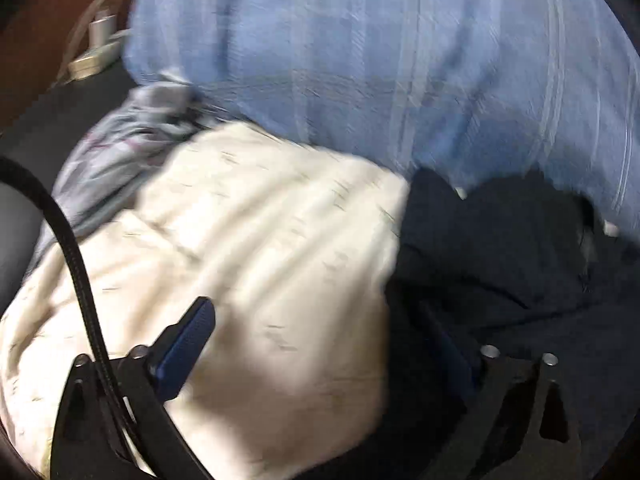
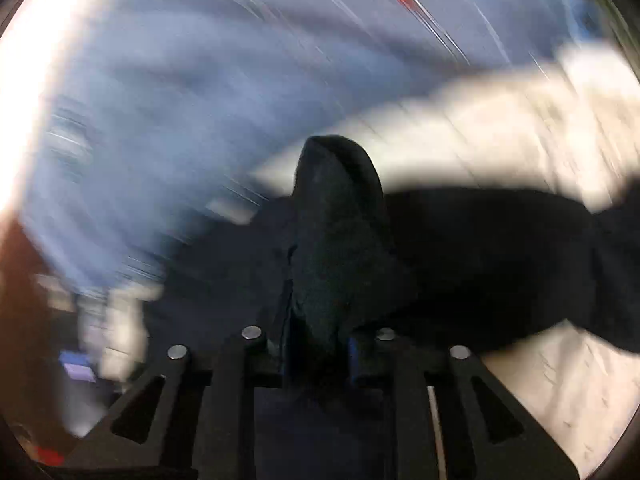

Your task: Fold large clothes

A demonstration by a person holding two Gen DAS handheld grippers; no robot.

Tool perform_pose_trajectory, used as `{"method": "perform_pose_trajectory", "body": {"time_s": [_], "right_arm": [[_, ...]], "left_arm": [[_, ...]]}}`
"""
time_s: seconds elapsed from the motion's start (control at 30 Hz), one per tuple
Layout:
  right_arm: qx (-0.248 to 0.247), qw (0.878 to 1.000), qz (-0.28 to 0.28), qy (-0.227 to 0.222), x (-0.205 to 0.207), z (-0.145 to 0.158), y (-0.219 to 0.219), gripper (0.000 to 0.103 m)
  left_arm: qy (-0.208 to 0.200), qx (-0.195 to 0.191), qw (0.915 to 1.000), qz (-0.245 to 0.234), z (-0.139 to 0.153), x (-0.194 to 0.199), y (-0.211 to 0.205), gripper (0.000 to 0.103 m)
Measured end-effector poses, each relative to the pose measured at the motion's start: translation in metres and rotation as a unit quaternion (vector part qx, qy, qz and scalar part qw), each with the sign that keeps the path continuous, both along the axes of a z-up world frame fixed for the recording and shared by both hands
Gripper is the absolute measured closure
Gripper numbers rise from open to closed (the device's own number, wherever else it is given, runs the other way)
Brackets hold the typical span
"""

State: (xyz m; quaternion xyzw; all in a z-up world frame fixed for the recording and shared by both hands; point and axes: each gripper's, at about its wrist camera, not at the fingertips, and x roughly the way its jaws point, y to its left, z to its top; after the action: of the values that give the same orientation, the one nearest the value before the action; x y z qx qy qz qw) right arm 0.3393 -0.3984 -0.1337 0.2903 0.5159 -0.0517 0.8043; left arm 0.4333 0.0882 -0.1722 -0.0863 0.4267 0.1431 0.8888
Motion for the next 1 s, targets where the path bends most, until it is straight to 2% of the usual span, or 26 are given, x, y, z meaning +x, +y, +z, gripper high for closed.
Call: {"method": "perform_pose_trajectory", "body": {"time_s": [0.03,0.07,0.1,0.17,0.2,0.23,0.33,0.37,0.4,0.47,0.53,0.57,0.6,0.63,0.67,0.7,0.73,0.77,0.8,0.87,0.9,0.93,0.97,1.0], "right_arm": [[0.042,0.999,-0.022,-0.007,-0.014,-0.012,-0.011,0.077],[0.056,0.997,-0.036,-0.025,-0.025,-0.011,-0.017,0.076],[0.055,0.997,-0.041,-0.033,-0.030,-0.008,-0.019,0.071],[0.040,0.998,-0.029,-0.044,-0.033,0.002,-0.015,0.069],[0.033,0.998,-0.021,-0.044,-0.031,0.006,-0.012,0.069],[0.026,0.999,-0.016,-0.045,-0.030,0.008,-0.009,0.069],[0.014,0.999,-0.009,-0.048,-0.021,0.011,-0.003,0.068],[0.011,0.999,-0.011,-0.048,-0.022,0.011,-0.002,0.068],[0.014,0.999,-0.013,-0.048,-0.022,0.011,0.000,0.068],[0.027,0.998,-0.020,-0.047,-0.023,0.007,-0.002,0.068],[0.032,0.998,-0.023,-0.048,-0.024,0.006,-0.004,0.068],[0.032,0.998,-0.023,-0.047,-0.025,0.006,-0.005,0.068],[0.033,0.998,-0.023,-0.046,-0.024,0.006,-0.004,0.068],[0.034,0.998,-0.021,-0.047,-0.024,0.006,-0.004,0.068],[0.033,0.998,-0.021,-0.048,-0.024,0.006,-0.004,0.068],[0.033,0.998,-0.020,-0.050,-0.024,0.006,-0.003,0.068],[0.034,0.998,-0.020,-0.053,-0.025,0.007,-0.002,0.068],[0.034,0.998,-0.018,-0.056,-0.024,0.008,-0.002,0.068],[0.032,0.998,-0.016,-0.057,-0.024,0.009,-0.001,0.068],[0.030,0.998,-0.012,-0.062,-0.023,0.009,0.002,0.068],[0.030,0.997,-0.010,-0.065,-0.022,0.010,0.003,0.071],[0.033,0.997,-0.005,-0.070,-0.021,0.009,0.006,0.079],[0.037,0.997,-0.002,-0.070,-0.020,0.009,0.008,0.081],[0.040,0.997,0.000,-0.071,-0.020,0.009,0.010,0.082]], "left_arm": [[-0.017,-0.028,0.9993,0.020,0.012,-0.012,0.014,0.009],[-0.033,-0.064,0.9969,0.031,0.022,-0.024,0.025,0.009],[-0.056,-0.115,0.9911,0.035,0.032,-0.041,0.037,0.009],[-0.082,-0.211,0.9738,0.019,0.047,-0.076,0.045,0.004],[-0.082,-0.259,0.9625,-0.005,0.050,-0.090,0.043,0.002],[-0.076,-0.310,0.9468,-0.042,0.050,-0.100,0.037,0.001],[-0.018,-0.428,0.8957,-0.118,0.036,-0.108,0.012,0.001],[-0.002,-0.451,0.8831,-0.128,0.028,-0.109,0.004,0.001],[0.011,-0.468,0.8740,-0.132,0.017,-0.107,-0.005,0.001],[0.031,-0.491,0.8617,-0.124,-0.002,-0.103,-0.013,0.001],[0.038,-0.534,0.8401,-0.090,-0.025,-0.094,-0.013,0.001],[0.039,-0.547,0.8325,-0.075,-0.032,-0.090,-0.012,0.001],[0.034,-0.555,0.8287,-0.067,-0.036,-0.085,-0.011,0.001],[0.016,-0.554,0.8297,-0.063,-0.033,-0.081,-0.011,0.001],[-0.007,-0.547,0.8342,-0.070,-0.027,-0.077,-0.011,0.001],[-0.036,-0.529,0.8444,-0.074,-0.017,-0.070,-0.009,0.001],[-0.051,-0.518,0.8509,-0.073,-0.013,-0.070,-0.009,0.001],[-0.060,-0.512,0.8535,-0.075,-0.011,-0.064,-0.007,0.001],[-0.057,-0.514,0.8531,-0.071,-0.011,-0.055,-0.006,0.001],[-0.051,-0.528,0.8465,-0.051,-0.019,-0.041,-0.003,0.003],[-0.044,-0.518,0.8540,-0.030,-0.025,-0.037,-0.002,0.022],[-0.039,-0.502,0.8642,-0.007,-0.029,-0.037,0.002,0.064],[-0.039,-0.479,0.8765,0.014,-0.031,-0.040,0.007,0.091],[-0.048,-0.450,0.8914,0.031,-0.030,-0.043,0.011,0.101]]}}
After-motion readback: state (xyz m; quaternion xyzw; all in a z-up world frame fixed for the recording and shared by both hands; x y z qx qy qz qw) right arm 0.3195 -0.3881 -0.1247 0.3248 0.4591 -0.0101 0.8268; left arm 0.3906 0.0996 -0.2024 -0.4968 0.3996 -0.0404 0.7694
